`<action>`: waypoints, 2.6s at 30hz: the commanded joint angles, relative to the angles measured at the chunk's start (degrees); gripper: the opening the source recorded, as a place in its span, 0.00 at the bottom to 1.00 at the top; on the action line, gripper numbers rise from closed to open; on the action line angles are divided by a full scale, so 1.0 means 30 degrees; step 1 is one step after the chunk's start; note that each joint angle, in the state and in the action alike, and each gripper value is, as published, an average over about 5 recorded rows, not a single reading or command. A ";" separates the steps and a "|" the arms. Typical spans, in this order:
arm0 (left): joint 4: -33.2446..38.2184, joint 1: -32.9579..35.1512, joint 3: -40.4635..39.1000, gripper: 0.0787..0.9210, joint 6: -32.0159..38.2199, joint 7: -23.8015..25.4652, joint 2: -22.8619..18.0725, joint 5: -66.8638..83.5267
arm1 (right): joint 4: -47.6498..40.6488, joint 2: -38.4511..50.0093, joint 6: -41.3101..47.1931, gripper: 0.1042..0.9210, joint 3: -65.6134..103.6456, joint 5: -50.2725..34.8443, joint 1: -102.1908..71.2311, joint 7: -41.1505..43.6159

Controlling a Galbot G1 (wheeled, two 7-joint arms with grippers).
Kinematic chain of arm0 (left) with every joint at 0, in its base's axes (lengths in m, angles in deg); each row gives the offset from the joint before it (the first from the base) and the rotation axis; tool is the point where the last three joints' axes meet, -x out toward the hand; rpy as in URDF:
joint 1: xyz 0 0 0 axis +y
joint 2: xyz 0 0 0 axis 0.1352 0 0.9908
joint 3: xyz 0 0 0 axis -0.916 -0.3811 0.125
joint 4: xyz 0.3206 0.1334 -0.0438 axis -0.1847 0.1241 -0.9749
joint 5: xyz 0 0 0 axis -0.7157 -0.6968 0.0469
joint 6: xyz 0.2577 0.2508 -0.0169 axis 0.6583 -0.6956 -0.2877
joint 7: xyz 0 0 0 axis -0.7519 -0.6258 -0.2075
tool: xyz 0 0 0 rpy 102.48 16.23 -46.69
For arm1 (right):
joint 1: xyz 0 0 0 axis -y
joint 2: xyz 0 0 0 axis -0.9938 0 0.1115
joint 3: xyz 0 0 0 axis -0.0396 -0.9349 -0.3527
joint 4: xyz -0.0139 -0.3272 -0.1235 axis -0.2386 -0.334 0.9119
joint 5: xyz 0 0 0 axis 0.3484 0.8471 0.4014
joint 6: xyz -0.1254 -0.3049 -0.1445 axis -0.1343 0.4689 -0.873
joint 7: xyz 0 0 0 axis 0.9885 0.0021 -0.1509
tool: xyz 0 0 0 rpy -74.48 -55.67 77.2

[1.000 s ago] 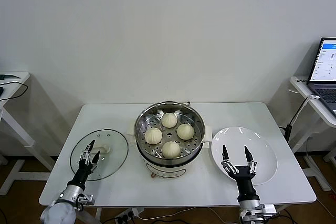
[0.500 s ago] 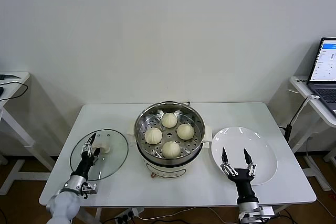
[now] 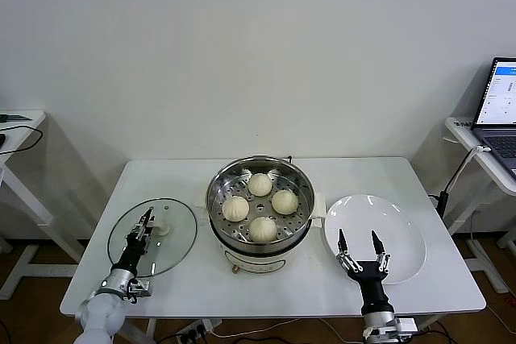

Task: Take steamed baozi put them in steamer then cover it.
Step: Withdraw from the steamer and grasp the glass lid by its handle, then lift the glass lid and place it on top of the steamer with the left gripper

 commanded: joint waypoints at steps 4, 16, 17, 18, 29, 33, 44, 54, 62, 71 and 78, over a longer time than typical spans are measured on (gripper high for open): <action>0.1799 0.0398 0.0139 0.24 -0.0057 -0.0367 -0.0053 0.0183 | -0.0171 0.0018 -0.0029 0.88 -0.0079 0.0029 0.0091 -0.0035; 1.1192 0.4088 0.0701 0.13 -0.4332 0.2992 0.2179 0.7072 | -0.0052 0.0059 -0.0035 0.88 -0.0156 -0.0016 0.0267 -0.0057; 1.2291 0.4602 0.0558 0.13 -0.5149 0.3751 0.2546 0.8194 | -0.0047 0.0068 -0.0034 0.88 -0.0146 -0.0030 0.0284 -0.0057; 1.3410 0.5087 0.0395 0.13 -0.6046 0.4491 0.2919 0.9113 | -0.0039 0.0076 -0.0034 0.88 -0.0138 -0.0043 0.0301 -0.0056; 1.8725 0.5498 -0.4324 0.13 -1.2866 0.8687 0.5673 0.8539 | 0.0102 0.0161 -0.0169 0.88 0.0169 -0.0155 0.0319 -0.0013; 1.8571 0.4124 -0.7284 0.13 -1.4111 0.9341 0.5906 0.6607 | 0.0060 0.0148 -0.0257 0.88 0.0372 -0.0203 0.0317 0.0017; 1.6550 -0.0739 -1.3962 0.13 -1.6849 1.0942 0.4637 0.1230 | -0.0144 -0.0161 -0.0388 0.88 0.0759 -0.0080 0.0357 0.0071; 1.4434 -0.3198 -1.6554 0.13 -1.8723 1.1768 0.2477 -0.0257 | -0.0500 -0.0366 -0.0463 0.88 0.0962 0.0150 0.0330 0.0068; 1.3221 -0.3555 -1.7503 0.13 -1.9241 1.1824 0.0618 -0.0771 | -0.0735 -0.0607 -0.0462 0.88 0.0864 0.0401 0.0418 0.0047; 1.1789 -0.3599 -1.7533 0.13 -1.9008 1.1498 -0.0872 -0.1433 | -0.0819 -0.0674 -0.0463 0.88 0.0789 0.0601 0.0419 0.0027; 1.1223 -0.3455 -1.7580 0.13 -1.8945 1.1328 -0.1520 -0.1521 | -0.1015 -0.0731 -0.0506 0.88 0.0731 0.0695 0.0479 0.0034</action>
